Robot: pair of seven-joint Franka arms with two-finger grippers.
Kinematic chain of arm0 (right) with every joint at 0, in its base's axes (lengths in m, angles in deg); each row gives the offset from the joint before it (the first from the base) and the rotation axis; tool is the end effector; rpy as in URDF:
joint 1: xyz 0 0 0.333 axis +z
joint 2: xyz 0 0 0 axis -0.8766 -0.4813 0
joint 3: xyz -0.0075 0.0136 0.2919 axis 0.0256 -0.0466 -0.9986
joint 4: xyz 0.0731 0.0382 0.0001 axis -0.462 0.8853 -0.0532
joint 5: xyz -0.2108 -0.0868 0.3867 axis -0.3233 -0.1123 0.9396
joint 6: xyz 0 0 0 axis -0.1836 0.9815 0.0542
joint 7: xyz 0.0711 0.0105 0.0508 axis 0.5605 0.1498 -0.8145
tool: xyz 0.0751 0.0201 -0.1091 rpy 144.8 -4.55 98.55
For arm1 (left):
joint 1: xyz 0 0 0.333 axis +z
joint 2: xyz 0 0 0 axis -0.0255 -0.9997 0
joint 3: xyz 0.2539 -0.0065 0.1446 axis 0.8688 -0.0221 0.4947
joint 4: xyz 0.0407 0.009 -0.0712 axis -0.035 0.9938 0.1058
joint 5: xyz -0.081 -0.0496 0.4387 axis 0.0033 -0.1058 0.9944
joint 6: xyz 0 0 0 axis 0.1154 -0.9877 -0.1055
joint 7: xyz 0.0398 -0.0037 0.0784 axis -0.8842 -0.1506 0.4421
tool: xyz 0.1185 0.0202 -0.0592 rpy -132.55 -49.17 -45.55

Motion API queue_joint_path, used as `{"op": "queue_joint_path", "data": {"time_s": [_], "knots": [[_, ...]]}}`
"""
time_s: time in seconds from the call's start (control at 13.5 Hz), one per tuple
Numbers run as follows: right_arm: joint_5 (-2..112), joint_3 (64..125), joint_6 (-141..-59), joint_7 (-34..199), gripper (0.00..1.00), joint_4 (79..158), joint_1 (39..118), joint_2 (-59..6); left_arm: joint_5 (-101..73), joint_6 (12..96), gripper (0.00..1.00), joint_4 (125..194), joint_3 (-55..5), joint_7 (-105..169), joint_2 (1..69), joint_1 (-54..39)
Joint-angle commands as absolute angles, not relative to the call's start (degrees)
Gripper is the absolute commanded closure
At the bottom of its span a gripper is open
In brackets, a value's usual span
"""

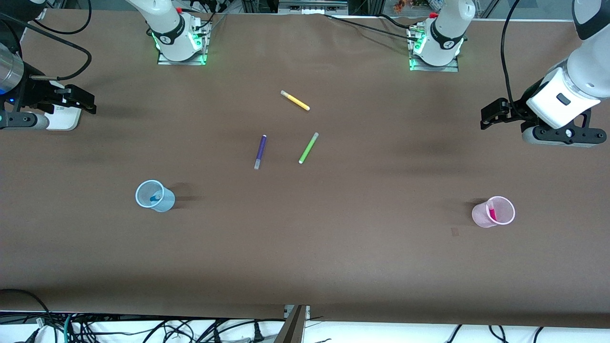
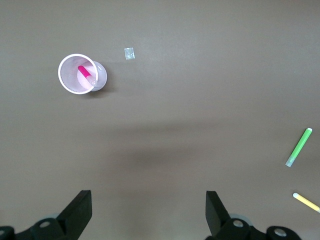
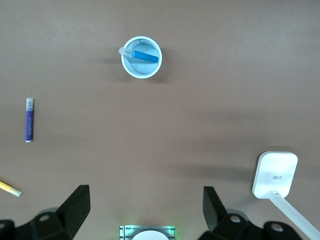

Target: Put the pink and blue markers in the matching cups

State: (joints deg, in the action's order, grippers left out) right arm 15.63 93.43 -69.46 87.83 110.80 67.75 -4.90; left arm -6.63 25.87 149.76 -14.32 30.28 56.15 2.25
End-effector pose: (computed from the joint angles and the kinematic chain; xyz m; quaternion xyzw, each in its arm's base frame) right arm 0.6054 0.0145 0.5377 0.9973 0.0130 -0.0684 0.0236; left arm 0.6213 -0.0739 0.5313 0.9987 -0.0169 -0.0437 0.0181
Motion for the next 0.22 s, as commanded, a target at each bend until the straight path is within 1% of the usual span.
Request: {"op": "queue_joint_path", "data": {"time_s": [0.0,0.15], "knots": [[15.2,93.0,-69.1,88.1,0.0,109.6,67.2,-5.2,-5.7,25.0,0.0,148.4,-14.5,29.2,55.6,2.5],[15.2,93.0,-69.1,88.1,0.0,109.6,67.2,-5.3,-5.7,24.9,0.0,148.4,-14.3,29.2,55.7,2.2]]}}
